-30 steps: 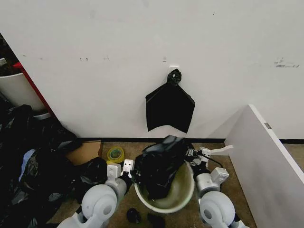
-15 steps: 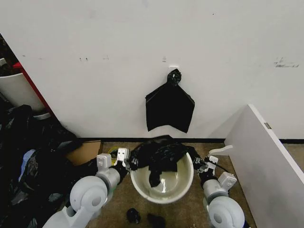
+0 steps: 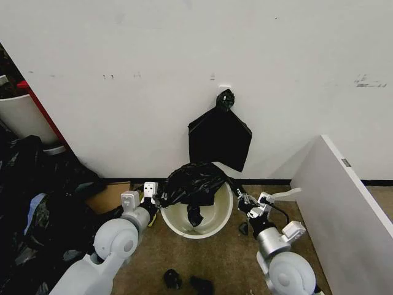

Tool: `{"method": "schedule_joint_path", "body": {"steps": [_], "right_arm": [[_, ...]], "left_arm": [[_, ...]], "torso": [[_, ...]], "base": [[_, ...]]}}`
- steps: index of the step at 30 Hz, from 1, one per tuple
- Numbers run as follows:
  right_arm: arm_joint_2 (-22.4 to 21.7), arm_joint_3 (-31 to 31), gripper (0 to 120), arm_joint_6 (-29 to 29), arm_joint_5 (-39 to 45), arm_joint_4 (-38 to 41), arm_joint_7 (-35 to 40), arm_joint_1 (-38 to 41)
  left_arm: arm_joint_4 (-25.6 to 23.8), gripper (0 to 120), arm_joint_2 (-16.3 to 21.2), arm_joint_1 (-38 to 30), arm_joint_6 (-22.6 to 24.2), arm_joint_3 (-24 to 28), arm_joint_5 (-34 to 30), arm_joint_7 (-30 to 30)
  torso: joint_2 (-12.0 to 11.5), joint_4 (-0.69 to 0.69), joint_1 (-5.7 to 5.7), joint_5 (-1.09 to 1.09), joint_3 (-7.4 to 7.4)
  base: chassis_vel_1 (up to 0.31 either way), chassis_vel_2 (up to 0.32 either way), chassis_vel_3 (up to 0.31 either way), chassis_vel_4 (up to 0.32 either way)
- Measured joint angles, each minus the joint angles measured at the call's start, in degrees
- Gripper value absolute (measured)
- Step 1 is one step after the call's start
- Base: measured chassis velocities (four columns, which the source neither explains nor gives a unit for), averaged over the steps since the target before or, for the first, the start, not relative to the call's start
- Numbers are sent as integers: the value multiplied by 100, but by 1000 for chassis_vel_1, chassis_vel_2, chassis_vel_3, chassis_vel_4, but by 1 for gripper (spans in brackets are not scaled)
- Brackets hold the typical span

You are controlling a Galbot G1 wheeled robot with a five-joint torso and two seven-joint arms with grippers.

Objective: Place the garbage bag over the trash bin.

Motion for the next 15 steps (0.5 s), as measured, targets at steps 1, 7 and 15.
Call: {"method": "schedule_joint_path", "body": {"steps": [1, 7, 15], "right_arm": [[-1, 26, 14, -83, -193, -29, 154, 15], [-77, 226, 34, -858, -387, -46, 1134, -11], [15, 328, 64, -39, 1095, 934, 1038, -366]], "left_arm": [[15, 1, -4, -16, -10, 9, 10, 0], [54, 1, -25, -132, -17, 45, 18, -7], [144, 1, -156, -252, -90, 40, 40, -36]], "torso": [[0, 0, 0, 0, 0], [0, -1, 0, -1, 0], [0, -1, 0, -2, -1]], "base": [[0, 0, 0, 0], [0, 0, 0, 0], [0, 0, 0, 0]]}}
